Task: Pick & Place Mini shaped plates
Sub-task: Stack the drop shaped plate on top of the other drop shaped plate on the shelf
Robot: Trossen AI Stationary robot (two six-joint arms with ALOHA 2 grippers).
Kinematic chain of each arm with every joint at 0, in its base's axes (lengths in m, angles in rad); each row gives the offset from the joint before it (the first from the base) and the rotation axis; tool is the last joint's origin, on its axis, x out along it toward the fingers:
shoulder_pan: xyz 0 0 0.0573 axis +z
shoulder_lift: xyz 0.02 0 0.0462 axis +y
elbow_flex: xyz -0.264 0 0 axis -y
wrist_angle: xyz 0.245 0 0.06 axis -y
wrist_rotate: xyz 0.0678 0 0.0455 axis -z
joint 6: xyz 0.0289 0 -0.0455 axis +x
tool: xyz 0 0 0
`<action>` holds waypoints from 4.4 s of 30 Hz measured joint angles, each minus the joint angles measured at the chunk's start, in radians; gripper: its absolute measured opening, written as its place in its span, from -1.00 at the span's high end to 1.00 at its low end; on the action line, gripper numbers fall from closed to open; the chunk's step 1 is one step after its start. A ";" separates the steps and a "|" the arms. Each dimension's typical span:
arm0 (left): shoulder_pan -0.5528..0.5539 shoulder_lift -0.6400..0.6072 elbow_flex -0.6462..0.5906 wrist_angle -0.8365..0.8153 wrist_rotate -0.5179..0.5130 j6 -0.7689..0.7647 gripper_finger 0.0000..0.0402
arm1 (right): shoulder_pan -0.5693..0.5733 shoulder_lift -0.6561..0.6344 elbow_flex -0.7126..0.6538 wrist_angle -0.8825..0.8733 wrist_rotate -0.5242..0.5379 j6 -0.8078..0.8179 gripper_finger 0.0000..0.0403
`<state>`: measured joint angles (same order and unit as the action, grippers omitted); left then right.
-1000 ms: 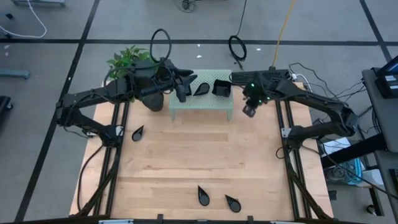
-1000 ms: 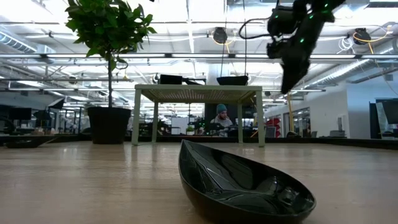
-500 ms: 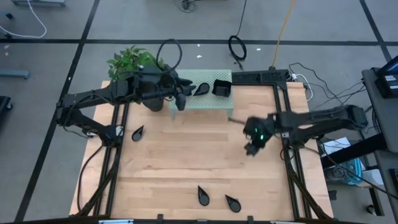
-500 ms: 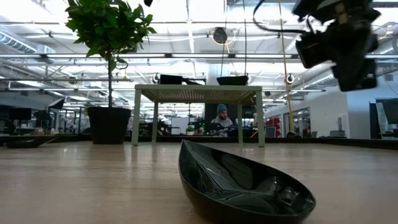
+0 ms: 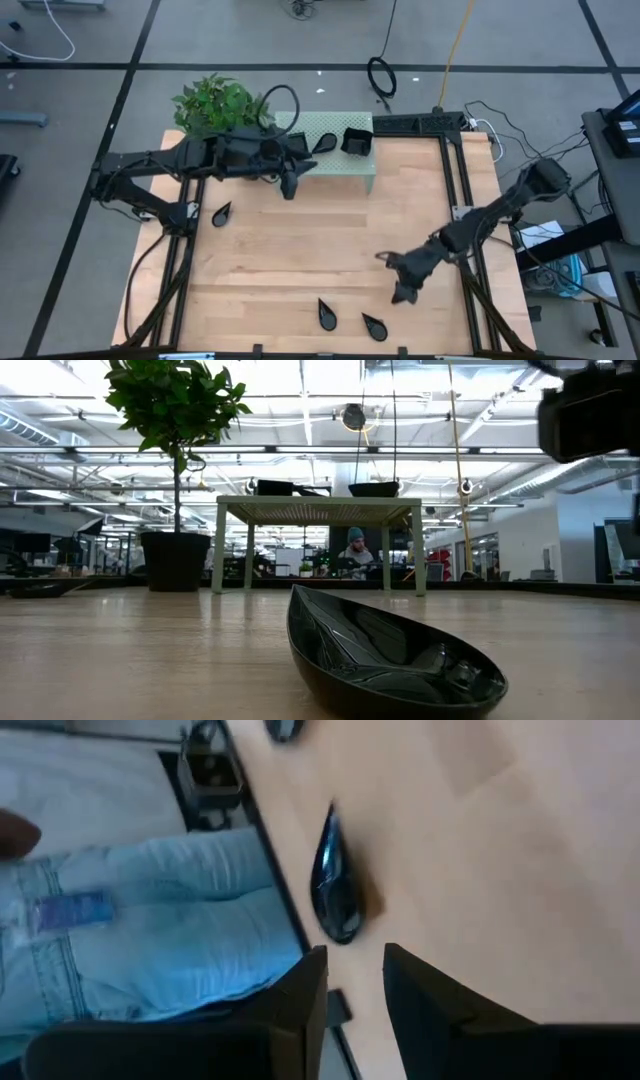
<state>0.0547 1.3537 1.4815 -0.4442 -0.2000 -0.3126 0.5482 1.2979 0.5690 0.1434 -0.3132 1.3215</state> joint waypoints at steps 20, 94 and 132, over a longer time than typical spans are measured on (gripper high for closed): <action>-0.172 0.000 0.000 0.000 0.000 -0.274 0.38 | 0.128 0.328 0.229 0.075 0.239 -0.397 0.55; -0.259 0.000 0.000 0.037 -0.011 -0.298 0.38 | -0.192 0.058 0.297 -0.235 0.286 -0.868 1.00; 0.062 -0.016 0.000 0.287 -0.065 0.284 0.38 | -1.049 0.291 0.956 -0.529 0.141 -1.931 1.00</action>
<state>0.1167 1.3380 1.4815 -0.1574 -0.2649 -0.0284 -0.5006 1.5890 1.5249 -0.3855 -0.1722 -0.6099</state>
